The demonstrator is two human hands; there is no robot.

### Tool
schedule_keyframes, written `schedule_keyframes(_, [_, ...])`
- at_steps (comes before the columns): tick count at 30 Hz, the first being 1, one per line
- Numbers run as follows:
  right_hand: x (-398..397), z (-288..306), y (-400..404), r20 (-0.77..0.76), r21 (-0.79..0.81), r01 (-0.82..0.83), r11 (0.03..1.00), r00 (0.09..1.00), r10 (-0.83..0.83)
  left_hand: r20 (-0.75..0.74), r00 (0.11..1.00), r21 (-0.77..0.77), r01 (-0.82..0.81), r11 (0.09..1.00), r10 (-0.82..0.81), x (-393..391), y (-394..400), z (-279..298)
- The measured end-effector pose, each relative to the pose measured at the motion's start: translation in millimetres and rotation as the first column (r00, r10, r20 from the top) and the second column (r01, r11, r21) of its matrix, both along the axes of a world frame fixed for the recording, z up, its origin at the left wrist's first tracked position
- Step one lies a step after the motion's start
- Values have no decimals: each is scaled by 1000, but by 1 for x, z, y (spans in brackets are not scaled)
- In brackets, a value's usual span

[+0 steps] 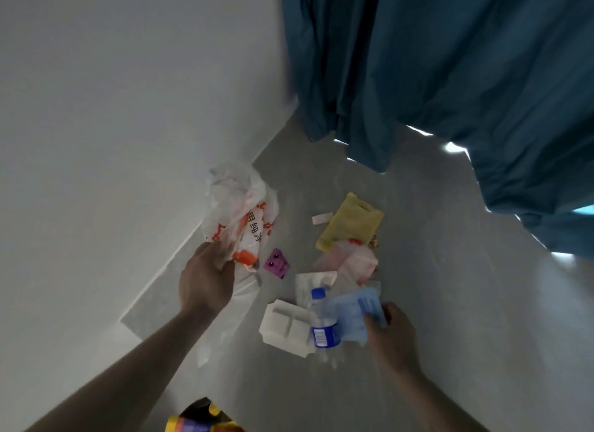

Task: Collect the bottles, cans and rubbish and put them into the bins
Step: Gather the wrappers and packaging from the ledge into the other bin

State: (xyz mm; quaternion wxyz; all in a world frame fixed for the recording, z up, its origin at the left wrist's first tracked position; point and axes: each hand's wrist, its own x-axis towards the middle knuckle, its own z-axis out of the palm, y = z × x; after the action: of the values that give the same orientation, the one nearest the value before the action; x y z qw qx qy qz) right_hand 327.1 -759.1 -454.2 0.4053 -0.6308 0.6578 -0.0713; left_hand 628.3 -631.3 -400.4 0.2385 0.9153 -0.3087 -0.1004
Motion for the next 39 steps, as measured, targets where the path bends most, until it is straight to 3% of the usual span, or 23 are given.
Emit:
schedule_keyframes(4, [-13, 33, 16, 170, -80, 184, 980, 971, -168, -53, 999, 13, -3, 1000, 4, -8, 38, 18])
schedule_keyframes(8, [-31, 63, 28, 173, -171, 266, 949, 956, -237, -138, 989, 49, -38, 998, 44, -29, 64, 32])
schedule_keyframes(13, [-27, 89, 22, 193, -193, 182, 964, 970, -145, -236, 959, 72, -147, 987, 160, -45, 75, 45])
schedule_keyframes(16, [-3, 62, -8, 207, -65, 120, 991, 973, -105, -254, 954, 77, -145, 986, 160, -52, 73, 44])
schedule_keyframes(19, [26, 13, -37, 200, 81, 151, 985, 966, -165, -248, 959, 61, -128, 990, 139, -52, 74, 40])
schedule_keyframes(24, [46, -56, -49, 127, 136, 209, 968, 966, -227, -186, 979, 78, -70, 995, 83, -48, 82, 26])
schedule_keyframes(28, [43, -68, -45, 158, 177, 278, 944, 939, -306, -167, 984, 76, -54, 996, 66, -55, 90, 24])
schedule_keyframes(33, [4, -18, -30, 198, 117, 275, 954, 935, -294, -209, 972, 70, -94, 993, 107, -78, 100, 45])
schedule_keyframes(39, [-87, 118, 5, 202, -47, 246, 968, 951, -232, -263, 952, 92, -135, 987, 155, -136, 115, 129])
